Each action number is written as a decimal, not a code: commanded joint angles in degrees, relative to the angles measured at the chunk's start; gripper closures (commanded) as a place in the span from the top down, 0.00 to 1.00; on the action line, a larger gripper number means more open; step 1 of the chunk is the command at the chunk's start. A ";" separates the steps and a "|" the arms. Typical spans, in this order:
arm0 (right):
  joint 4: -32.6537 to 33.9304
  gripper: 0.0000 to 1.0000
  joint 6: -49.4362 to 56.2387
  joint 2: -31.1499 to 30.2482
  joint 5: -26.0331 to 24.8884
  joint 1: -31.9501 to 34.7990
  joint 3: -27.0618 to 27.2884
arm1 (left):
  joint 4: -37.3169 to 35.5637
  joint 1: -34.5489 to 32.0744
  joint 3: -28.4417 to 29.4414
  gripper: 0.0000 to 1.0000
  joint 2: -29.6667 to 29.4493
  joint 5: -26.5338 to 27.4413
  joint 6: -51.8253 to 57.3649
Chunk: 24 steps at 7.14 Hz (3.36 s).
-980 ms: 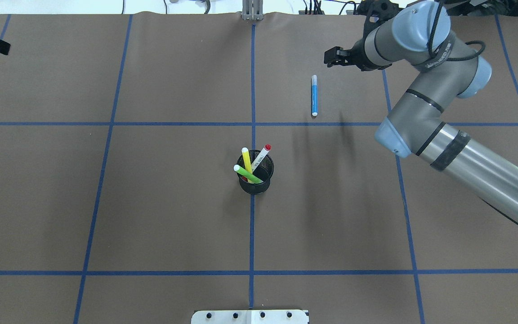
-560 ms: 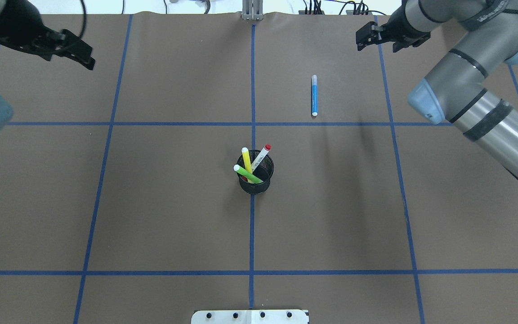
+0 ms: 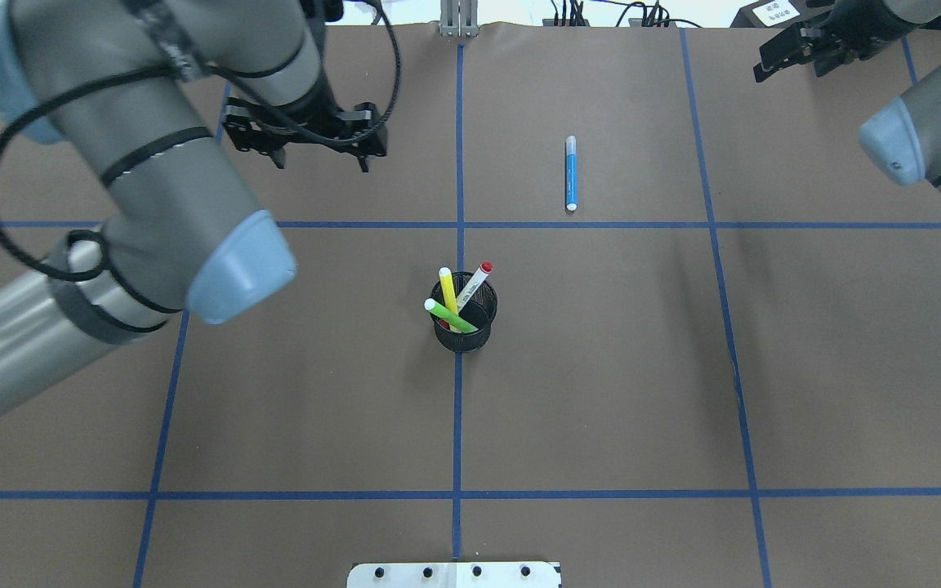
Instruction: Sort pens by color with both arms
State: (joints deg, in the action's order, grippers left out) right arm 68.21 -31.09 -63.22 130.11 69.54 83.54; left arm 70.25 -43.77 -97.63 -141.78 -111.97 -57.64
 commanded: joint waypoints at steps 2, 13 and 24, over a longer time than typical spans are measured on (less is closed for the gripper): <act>-0.18 1.00 7.80 -3.23 3.92 4.11 -0.21 | -2.13 6.23 25.93 1.00 -18.23 1.84 -8.28; -0.18 1.00 7.80 -2.70 3.83 4.03 -0.13 | -2.93 13.89 34.61 0.37 -21.78 6.50 -18.39; -0.27 1.00 7.72 -2.70 3.66 3.94 -0.21 | -3.02 14.15 34.35 0.36 -21.78 7.46 -18.04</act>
State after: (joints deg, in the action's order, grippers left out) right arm 67.94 -23.38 -65.92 133.84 73.54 83.36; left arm 67.24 -29.62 -63.19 -163.54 -104.61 -75.68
